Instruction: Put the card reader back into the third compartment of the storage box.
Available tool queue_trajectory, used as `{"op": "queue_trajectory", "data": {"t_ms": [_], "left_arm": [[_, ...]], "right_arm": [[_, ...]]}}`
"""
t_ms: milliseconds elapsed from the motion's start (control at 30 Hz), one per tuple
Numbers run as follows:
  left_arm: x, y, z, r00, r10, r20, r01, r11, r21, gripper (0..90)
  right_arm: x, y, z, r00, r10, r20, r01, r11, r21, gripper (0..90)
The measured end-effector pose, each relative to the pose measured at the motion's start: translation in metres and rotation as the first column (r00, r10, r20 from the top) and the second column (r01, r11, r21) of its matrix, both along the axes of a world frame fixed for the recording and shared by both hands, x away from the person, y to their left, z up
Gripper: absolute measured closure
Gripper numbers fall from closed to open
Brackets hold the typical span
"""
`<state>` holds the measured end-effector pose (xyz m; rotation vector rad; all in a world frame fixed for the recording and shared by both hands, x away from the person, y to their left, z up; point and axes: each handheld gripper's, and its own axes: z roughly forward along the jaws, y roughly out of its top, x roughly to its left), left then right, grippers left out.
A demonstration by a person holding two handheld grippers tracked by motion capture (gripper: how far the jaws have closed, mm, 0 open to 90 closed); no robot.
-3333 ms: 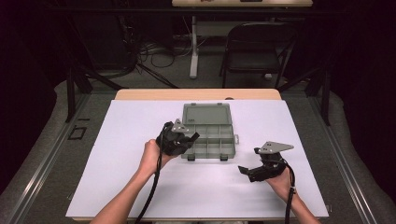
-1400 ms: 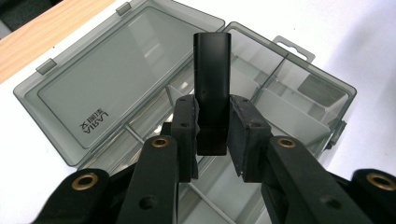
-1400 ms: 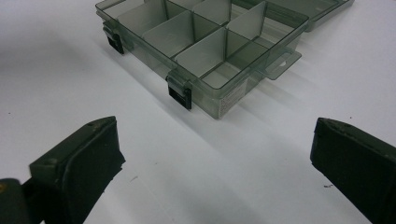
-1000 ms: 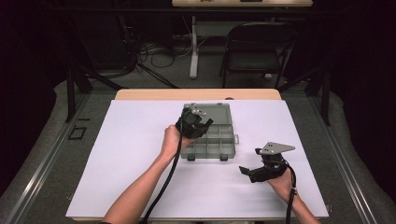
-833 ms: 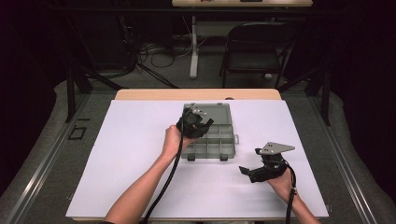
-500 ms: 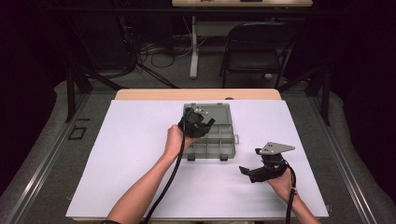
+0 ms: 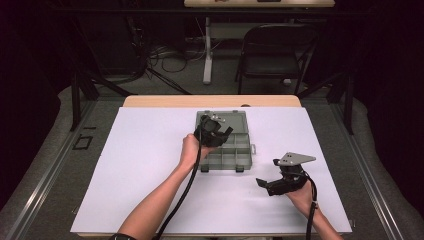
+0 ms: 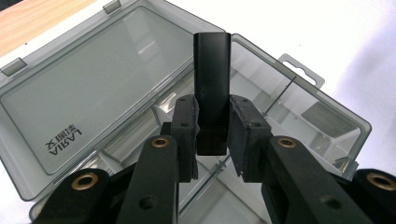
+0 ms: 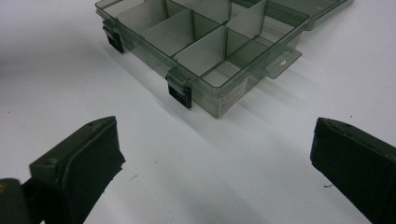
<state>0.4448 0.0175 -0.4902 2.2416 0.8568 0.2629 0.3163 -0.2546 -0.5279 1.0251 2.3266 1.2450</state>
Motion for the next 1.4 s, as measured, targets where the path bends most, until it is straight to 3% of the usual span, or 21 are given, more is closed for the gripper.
{"op": "queue_trajectory", "data": {"t_ms": [633,1000,1233,1400], "left_arm": [[0.004,-0.004,-0.008,0.9997,0.01,-0.023,-0.011,0.9999,-0.005,72.7],[0.007,-0.01,-0.017,0.9982,0.044,-0.042,-0.044,0.999,-0.007,72.0],[0.005,-0.006,-0.014,0.9983,0.038,-0.045,-0.038,0.9992,-0.015,42.1],[-0.001,0.003,-0.009,0.9993,0.032,-0.019,-0.032,0.9995,-0.001,28.4]], "right_arm": [[0.0,0.0,-0.001,1.0,0.0,-0.001,0.0,1.0,0.004,1.1],[0.0,0.0,-0.001,1.0,0.0,-0.001,0.0,1.0,0.004,1.1],[0.0,-0.001,0.0,1.0,0.0,-0.003,0.0,1.0,0.004,1.1],[0.0,-0.001,0.0,1.0,0.001,-0.003,-0.001,1.0,0.006,1.1]]}}
